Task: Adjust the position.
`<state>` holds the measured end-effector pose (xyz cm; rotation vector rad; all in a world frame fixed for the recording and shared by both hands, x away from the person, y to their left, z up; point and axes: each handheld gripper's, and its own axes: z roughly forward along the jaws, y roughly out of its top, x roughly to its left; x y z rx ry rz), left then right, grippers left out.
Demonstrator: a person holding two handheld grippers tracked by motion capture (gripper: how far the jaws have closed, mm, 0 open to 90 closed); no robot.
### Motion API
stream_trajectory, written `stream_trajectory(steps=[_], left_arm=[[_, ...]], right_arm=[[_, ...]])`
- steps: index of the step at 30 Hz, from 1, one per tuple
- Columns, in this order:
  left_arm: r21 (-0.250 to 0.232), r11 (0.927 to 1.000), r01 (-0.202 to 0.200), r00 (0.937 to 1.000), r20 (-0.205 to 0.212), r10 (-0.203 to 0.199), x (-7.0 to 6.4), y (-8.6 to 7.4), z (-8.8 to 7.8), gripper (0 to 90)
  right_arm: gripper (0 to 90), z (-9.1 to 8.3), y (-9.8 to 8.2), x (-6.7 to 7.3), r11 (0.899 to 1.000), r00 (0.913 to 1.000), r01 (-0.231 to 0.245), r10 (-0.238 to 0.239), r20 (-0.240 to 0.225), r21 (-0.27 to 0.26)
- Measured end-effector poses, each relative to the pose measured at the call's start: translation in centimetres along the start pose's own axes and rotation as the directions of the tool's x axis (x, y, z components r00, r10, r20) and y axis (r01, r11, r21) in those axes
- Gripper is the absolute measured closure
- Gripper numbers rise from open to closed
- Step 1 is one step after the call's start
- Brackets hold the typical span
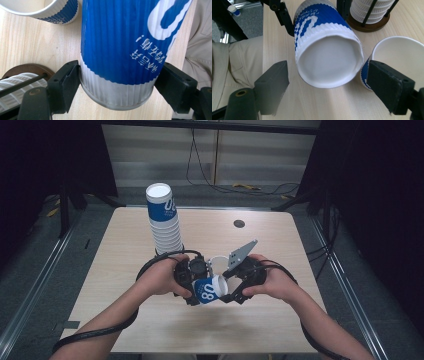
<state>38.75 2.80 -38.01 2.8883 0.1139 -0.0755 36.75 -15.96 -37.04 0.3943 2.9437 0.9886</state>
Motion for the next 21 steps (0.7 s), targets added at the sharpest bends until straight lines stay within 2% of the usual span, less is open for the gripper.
stream_trajectory(steps=[6, 8, 9, 11, 12, 13, 14, 15, 16, 17, 18, 19, 20, 21], left_arm=[[0.005, 0.9997, -0.025, 0.9997, 0.002, 0.025, -0.3, 0.4, 0.0, 22.5], [0.000, 0.9998, -0.018, 0.9998, 0.006, 0.018, -0.4, 0.5, 0.0, 22.5], [0.004, 0.9995, -0.032, 0.9995, -0.007, 0.032, -0.5, 0.5, 0.1, 22.5], [0.008, 0.9992, -0.039, 0.9992, -0.005, 0.039, -0.4, 0.5, 0.1, 22.2], [0.008, 0.9992, -0.039, 0.9992, -0.005, 0.039, -0.4, 0.5, 0.1, 22.2], [-0.013, 0.9992, -0.036, 0.9993, -0.001, 0.036, -0.4, 0.2, 0.1, 22.0], [-0.013, 0.9992, -0.036, 0.9993, -0.001, 0.036, -0.4, 0.2, 0.1, 21.4], [-0.050, 0.9982, -0.034, 0.9994, 0.003, 0.034, -0.3, -0.1, 0.0, 20.4], [-0.050, 0.9982, -0.034, 0.9994, 0.003, 0.034, -0.3, -0.1, 0.0, 19.5], [-0.097, 0.9943, -0.044, 0.9990, -0.006, 0.043, -0.2, -0.5, -0.2, 18.7], [-0.097, 0.9943, -0.044, 0.9990, -0.006, 0.043, -0.2, -0.5, -0.2, 18.1], [-0.142, 0.9898, -0.018, 0.9998, 0.008, 0.020, 0.0, -0.9, -0.5, 17.6], [-0.142, 0.9898, -0.018, 0.9998, 0.008, 0.020, 0.0, -0.9, -0.5, 17.2], [-0.175, 0.9846, -0.009, 0.9999, 0.002, 0.010, 0.2, -1.3, -0.7, 17.1]], right_arm=[[18.4, 0.5, 0.6, 0.2, 0.999, 0.9999, 0.011, -0.011, -0.003, 0.053], [20.1, 0.6, 0.7, 0.1, 0.998, 0.9998, 0.020, -0.020, -0.005, 0.051], [21.7, 0.8, 0.7, 0.1, 0.998, 0.9997, 0.021, -0.020, -0.012, 0.055], [28.9, 1.1, 0.6, 0.2, 0.998, 0.9989, 0.038, -0.037, -0.031, 0.051], [29.0, 1.1, 0.6, 0.2, 0.998, 0.9987, 0.043, -0.041, -0.030, 0.050], [29.1, 1.1, 0.5, 0.3, 0.998, 0.9989, 0.039, -0.038, -0.027, 0.042], [29.1, 1.1, 0.5, 0.3, 0.998, 0.9989, 0.039, -0.038, -0.027, 0.042], [29.2, 0.9, 0.4, 0.2, 0.999, 0.9987, 0.046, -0.045, -0.024, 0.020], [29.2, 0.9, 0.4, 0.2, 0.999, 0.9987, 0.046, -0.045, -0.024, 0.020], [29.1, 0.6, 0.2, 0.2, 0.999, 0.9989, 0.043, -0.043, -0.017, -0.004], [29.1, 0.6, 0.2, 0.2, 0.999, 0.9989, 0.043, -0.043, -0.017, -0.004], [29.1, 0.3, -0.1, 0.1, 0.999, 0.9993, 0.033, -0.033, -0.015, -0.021], [29.1, 0.3, -0.1, 0.1, 0.999, 0.9993, 0.033, -0.033, -0.015, -0.021], [29.1, 0.0, -0.4, 0.1, 0.999, 0.9996, 0.029, -0.030, -0.004, -0.040]])
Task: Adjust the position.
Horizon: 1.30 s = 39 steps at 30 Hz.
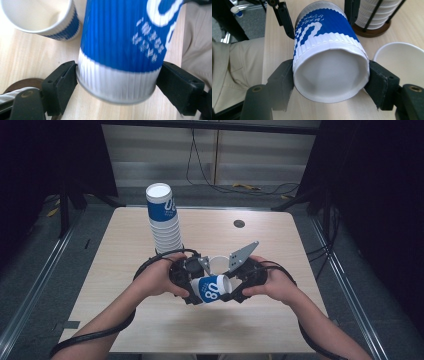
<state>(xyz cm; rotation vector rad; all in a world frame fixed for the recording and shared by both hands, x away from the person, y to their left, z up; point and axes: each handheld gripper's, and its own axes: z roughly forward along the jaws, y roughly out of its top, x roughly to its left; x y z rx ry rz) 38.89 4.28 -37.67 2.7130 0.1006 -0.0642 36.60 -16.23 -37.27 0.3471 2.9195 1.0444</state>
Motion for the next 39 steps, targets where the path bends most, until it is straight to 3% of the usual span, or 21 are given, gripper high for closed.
stream_trajectory(steps=[9, 10, 11, 14, 23, 27, 31, 39], left_arm=[[-0.086, 0.9962, 0.017, 0.9998, -0.010, -0.018, 0.3, -1.2, -0.5, 16.4], [-0.121, 0.9922, 0.027, 0.9996, -0.008, -0.028, 0.4, -1.3, -0.6, 16.4], [-0.121, 0.9922, 0.027, 0.9996, -0.008, -0.028, 0.4, -1.3, -0.6, 16.4], [-0.176, 0.9832, 0.047, 0.9989, 0.000, -0.047, 0.4, -1.5, -0.8, 16.3], [-0.200, 0.9784, 0.051, 0.9987, 0.004, -0.051, 0.4, -1.6, -0.3, 15.8], [-0.233, 0.9705, 0.061, 0.9981, 0.008, -0.061, 0.5, -1.8, 0.1, 15.8], [-0.246, 0.9671, 0.065, 0.9979, 0.018, -0.062, 0.5, -1.8, 0.3, 15.8], [-0.252, 0.9659, 0.060, 0.9982, 0.018, -0.058, 0.5, -1.8, 0.4, 15.7]], right_arm=[[29.1, -1.1, -0.9, -0.3, 0.998, 0.9992, -0.037, 0.038, 0.016, -0.053], [29.0, -1.2, -1.0, -0.3, 0.997, 0.9990, -0.039, 0.041, 0.021, -0.060], [29.0, -1.3, -1.1, -0.3, 0.997, 0.9988, -0.045, 0.046, 0.016, -0.066], [29.0, -1.6, -1.2, -0.3, 0.995, 0.9982, -0.055, 0.057, 0.022, -0.078], [29.0, -1.7, -1.3, -0.5, 0.993, 0.9976, -0.064, 0.067, 0.019, -0.096], [29.0, -1.7, -1.3, -0.5, 0.992, 0.9975, -0.068, 0.070, 0.011, -0.105], [29.0, -1.7, -1.4, -0.5, 0.991, 0.9973, -0.071, 0.073, 0.012, -0.110], [29.0, -1.7, -1.3, -0.5, 0.991, 0.9977, -0.067, 0.068, 0.007, -0.114]])
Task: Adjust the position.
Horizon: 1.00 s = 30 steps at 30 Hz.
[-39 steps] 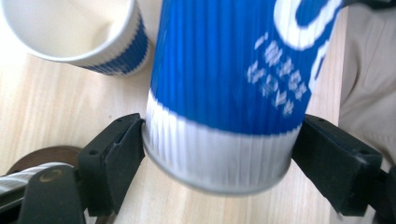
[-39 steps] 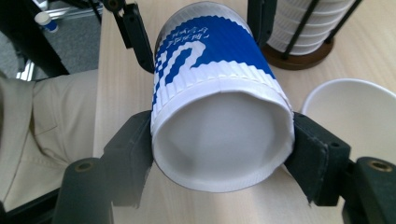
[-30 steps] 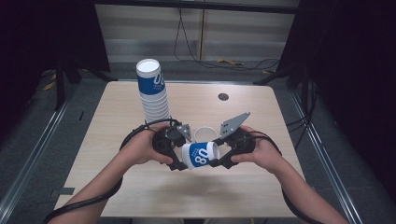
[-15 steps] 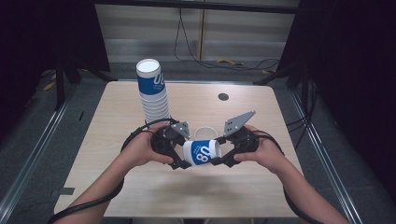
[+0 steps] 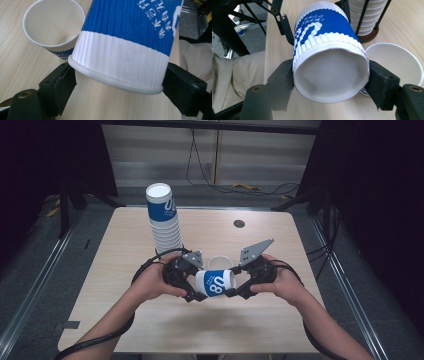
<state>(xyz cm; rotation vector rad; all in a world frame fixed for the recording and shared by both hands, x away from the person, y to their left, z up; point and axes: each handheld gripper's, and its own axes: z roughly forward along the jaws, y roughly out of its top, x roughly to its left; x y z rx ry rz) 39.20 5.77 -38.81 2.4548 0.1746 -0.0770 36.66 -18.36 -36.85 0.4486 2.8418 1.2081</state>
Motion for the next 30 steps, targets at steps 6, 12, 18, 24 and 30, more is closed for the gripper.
stream_trajectory(steps=[6, 12, 18, 24, 30], left_arm=[[-0.014, 0.9999, 0.003, 1.0000, -0.007, -0.003, 0.00, 0.00, 0.17, 15.5], [-0.042, 0.9991, 0.010, 0.9997, 0.021, -0.009, -0.03, -0.22, -0.02, 33.1], [-0.013, 0.9999, -0.001, 0.9999, 0.015, 0.001, -0.17, -0.03, -0.27, 27.6], [0.033, 0.9994, 0.009, 0.9999, -0.010, -0.008, 0.05, 0.12, 0.02, 15.1], [0.054, 0.9980, -0.032, 0.9994, -0.012, 0.032, -0.11, 0.53, 0.07, 13.6]], right_arm=[[29.0, -0.14, 0.07, -0.06, 1.000, 1.0000, -0.005, 0.005, 0.000, -0.020], [28.9, -0.19, 0.02, -0.07, 1.000, 1.0000, -0.006, 0.006, 0.006, -0.029], [28.9, 0.02, -0.17, -0.11, 1.000, 1.0000, -0.006, 0.006, 0.004, -0.021], [29.0, 0.34, 0.05, 0.09, 1.000, 0.9999, 0.008, -0.008, -0.011, -0.011], [29.0, 0.48, 0.07, 0.08, 1.000, 0.9997, 0.017, -0.017, -0.020, -0.011]])
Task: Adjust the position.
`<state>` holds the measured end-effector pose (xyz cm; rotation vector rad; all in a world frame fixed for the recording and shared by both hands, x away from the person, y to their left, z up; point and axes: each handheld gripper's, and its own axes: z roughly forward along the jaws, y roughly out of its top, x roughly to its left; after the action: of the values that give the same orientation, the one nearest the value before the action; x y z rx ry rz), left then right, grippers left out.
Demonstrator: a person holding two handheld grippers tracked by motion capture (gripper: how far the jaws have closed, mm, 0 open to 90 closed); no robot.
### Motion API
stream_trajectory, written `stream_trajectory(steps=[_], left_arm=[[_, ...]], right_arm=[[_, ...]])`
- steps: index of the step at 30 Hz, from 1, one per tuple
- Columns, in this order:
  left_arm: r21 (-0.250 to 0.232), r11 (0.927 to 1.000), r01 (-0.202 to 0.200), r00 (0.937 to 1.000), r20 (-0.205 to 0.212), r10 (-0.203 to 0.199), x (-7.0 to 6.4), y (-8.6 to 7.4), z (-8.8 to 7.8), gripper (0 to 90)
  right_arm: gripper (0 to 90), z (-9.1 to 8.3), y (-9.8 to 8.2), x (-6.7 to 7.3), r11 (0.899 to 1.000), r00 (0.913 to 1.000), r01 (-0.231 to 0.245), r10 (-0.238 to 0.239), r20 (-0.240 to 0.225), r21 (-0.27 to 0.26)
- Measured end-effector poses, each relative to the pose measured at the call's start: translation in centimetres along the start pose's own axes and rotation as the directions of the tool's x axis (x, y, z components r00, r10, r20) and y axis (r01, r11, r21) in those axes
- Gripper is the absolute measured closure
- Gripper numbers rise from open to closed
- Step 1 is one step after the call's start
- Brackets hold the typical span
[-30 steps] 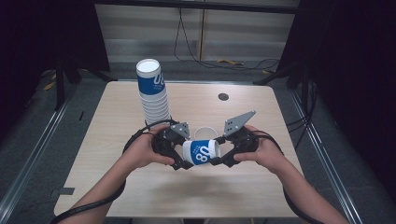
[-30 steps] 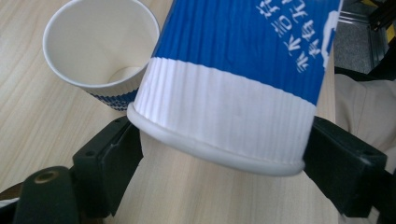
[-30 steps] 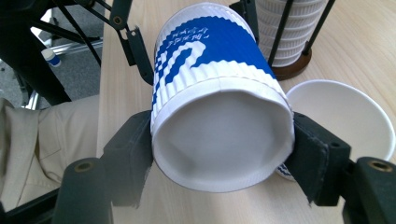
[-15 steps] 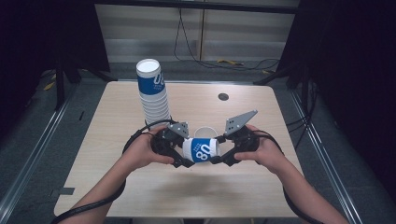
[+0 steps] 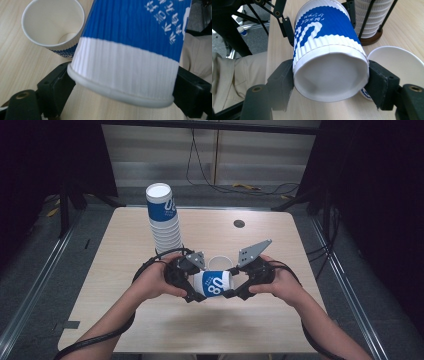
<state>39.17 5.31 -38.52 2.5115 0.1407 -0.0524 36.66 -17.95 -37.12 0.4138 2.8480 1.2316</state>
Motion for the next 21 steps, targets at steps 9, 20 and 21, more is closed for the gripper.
stream_trajectory(steps=[9, 20, 21], left_arm=[[-0.015, 0.9997, -0.020, 0.9998, 0.007, 0.020, -0.17, 0.12, -0.13, 17.5], [0.019, 0.9998, -0.009, 0.9999, 0.009, 0.009, -0.45, 0.20, -0.28, 20.0], [0.030, 0.9995, -0.008, 0.9999, 0.011, 0.008, -0.49, 0.23, -0.33, 20.1]], right_arm=[[29.5, -0.06, -0.09, 0.01, 1.000, 1.0000, -0.004, 0.004, -0.005, -0.003], [29.4, 0.25, -0.04, 0.12, 1.000, 0.9996, -0.016, 0.016, -0.021, 0.002], [29.4, 0.30, -0.01, 0.12, 1.000, 0.9997, -0.009, 0.009, -0.022, 0.007]])
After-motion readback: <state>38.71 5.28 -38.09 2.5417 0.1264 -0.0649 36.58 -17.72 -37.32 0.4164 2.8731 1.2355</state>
